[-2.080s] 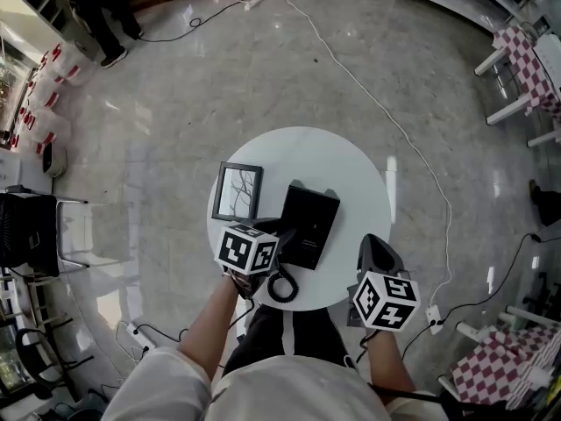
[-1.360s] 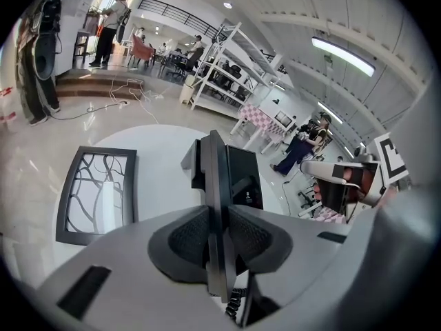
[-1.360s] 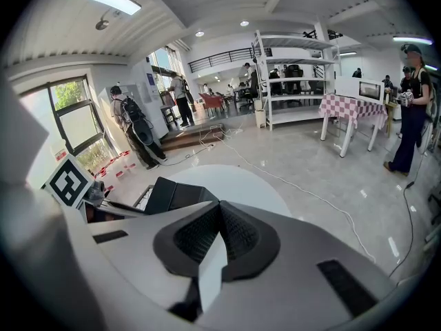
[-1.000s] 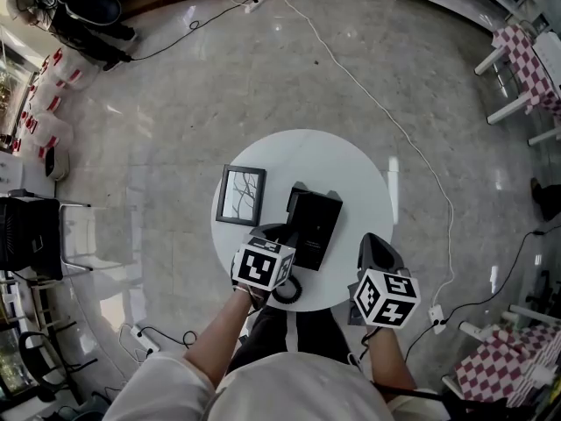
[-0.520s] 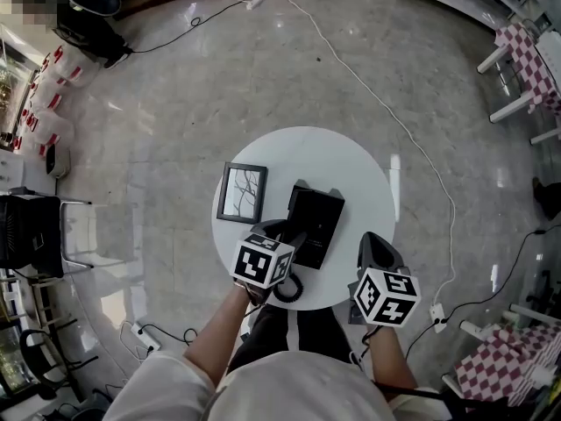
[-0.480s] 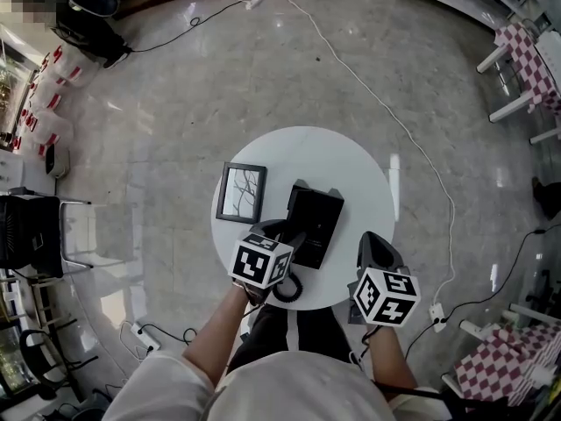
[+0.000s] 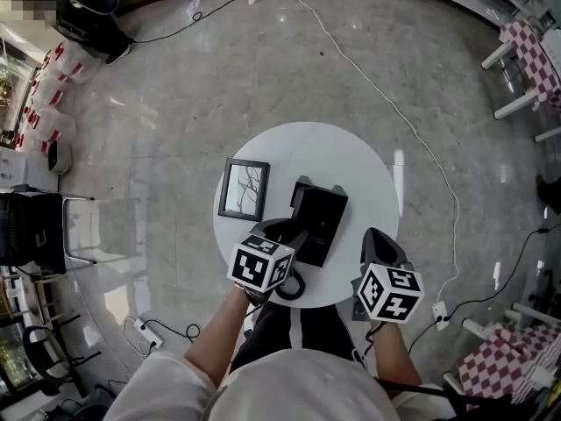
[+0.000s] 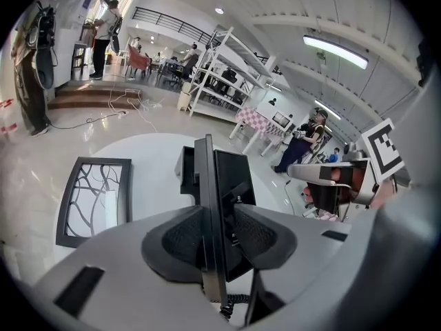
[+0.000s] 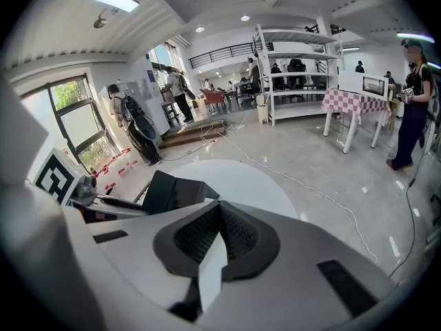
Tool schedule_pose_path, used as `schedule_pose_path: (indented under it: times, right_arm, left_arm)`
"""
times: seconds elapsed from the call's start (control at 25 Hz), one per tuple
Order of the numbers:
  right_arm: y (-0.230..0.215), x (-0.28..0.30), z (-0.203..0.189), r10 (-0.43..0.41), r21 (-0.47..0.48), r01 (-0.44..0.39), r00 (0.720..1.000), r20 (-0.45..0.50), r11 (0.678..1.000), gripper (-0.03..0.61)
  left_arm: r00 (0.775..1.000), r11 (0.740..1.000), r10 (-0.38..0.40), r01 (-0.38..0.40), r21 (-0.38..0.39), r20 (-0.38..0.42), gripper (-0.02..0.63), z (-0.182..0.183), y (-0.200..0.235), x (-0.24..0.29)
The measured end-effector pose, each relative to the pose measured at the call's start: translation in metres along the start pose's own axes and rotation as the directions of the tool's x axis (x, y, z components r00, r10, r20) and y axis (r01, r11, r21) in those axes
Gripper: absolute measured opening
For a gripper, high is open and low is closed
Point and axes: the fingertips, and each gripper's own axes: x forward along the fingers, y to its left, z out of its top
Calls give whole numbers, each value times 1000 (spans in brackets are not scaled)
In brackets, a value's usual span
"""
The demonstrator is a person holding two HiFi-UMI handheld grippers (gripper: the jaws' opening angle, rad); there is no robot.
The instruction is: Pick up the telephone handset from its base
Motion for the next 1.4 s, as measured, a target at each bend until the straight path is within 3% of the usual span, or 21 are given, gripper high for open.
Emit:
schedule_pose_path:
  times: [0.56,0.92,1.12,1.4]
  right_arm:
    - [2,5,-3,-2,7,2,1000,-15,1000,25]
    - [-2,4,-4,-7,19,7,1000,-16,1000,25]
    - [-5,5,-3,-7,22,7,1000,-16,1000,25]
    - [0,5,-1,-1,21,1,1000,-12,1000,25]
  left_arm:
    - [1000,1000,4,-3,-14,8,134,4,2,11]
    - [999,999,11,-12,-30,-35,198,0,7,21]
    - [998,999,36,-37,-11,-47,135,0,7,20]
    - [998,998,37,-39,-52,-50,126,0,9,20]
